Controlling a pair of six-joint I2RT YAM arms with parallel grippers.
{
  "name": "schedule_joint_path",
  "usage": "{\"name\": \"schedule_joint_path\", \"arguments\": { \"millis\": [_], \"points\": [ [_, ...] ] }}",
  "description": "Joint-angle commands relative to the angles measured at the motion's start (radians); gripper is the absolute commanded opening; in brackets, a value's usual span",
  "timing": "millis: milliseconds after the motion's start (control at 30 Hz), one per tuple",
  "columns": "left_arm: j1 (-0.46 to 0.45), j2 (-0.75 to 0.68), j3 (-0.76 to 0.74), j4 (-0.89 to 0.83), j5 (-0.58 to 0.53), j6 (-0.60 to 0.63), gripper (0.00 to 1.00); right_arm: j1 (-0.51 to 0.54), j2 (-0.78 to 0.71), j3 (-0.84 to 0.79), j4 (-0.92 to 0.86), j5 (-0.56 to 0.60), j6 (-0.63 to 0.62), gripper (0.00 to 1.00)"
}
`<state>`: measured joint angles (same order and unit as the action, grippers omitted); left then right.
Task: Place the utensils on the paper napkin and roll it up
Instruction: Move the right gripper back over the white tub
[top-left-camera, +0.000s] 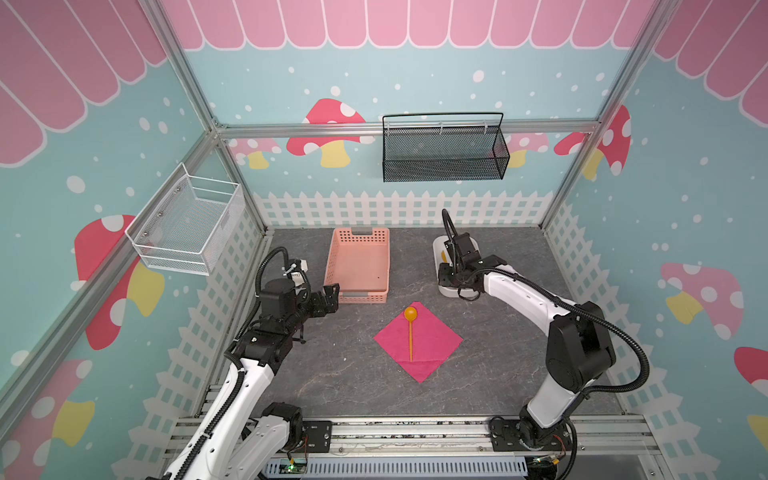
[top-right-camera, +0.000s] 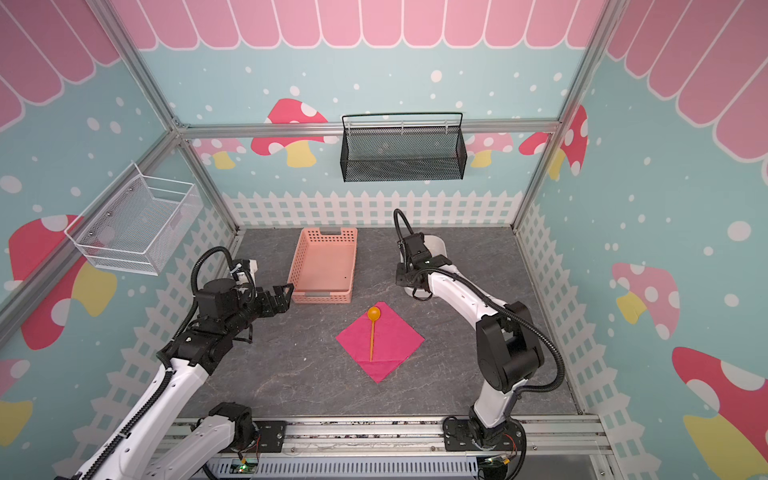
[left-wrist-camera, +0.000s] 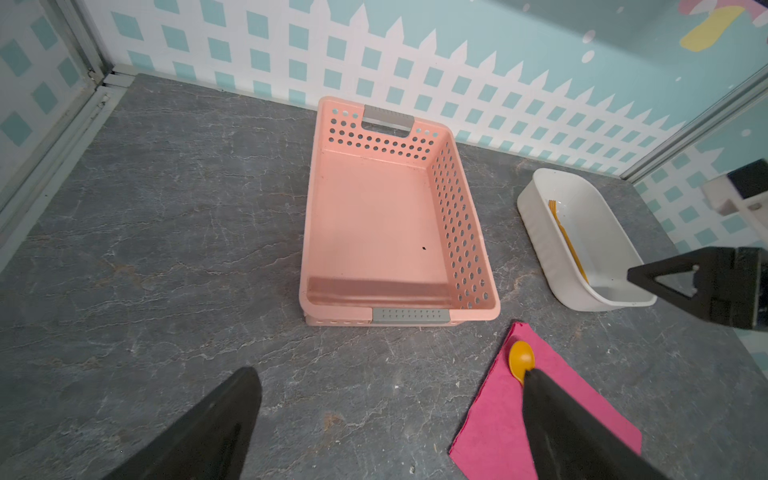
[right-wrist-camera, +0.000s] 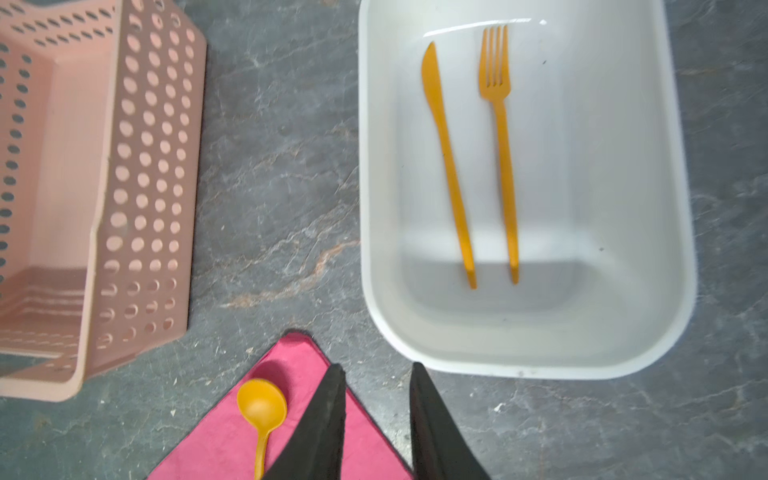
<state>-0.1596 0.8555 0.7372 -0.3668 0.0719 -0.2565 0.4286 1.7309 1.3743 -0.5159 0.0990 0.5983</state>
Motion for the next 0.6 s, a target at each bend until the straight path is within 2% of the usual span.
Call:
{"name": "schedule_joint_path", "arguments": {
  "millis": [0,267,567],
  "points": [
    [0.0,-0.012,0.009,-0.022,-0.052,0.036,1.0,-0.052,0.059,0.062,-0.013,-0.072,-0.101,0.29],
    [-0.001,0.012,0.008,-0.038,-0.074,0.047,1.0,-0.155,0.239,0.225,-0.08,-0.103,-0.188,0.29],
    [0.0,0.032,0.016,-0.037,-0.094,0.054,1.0,-0.209,0.42,0.406,-0.138,-0.107,-0.244,0.29]
  ]
}}
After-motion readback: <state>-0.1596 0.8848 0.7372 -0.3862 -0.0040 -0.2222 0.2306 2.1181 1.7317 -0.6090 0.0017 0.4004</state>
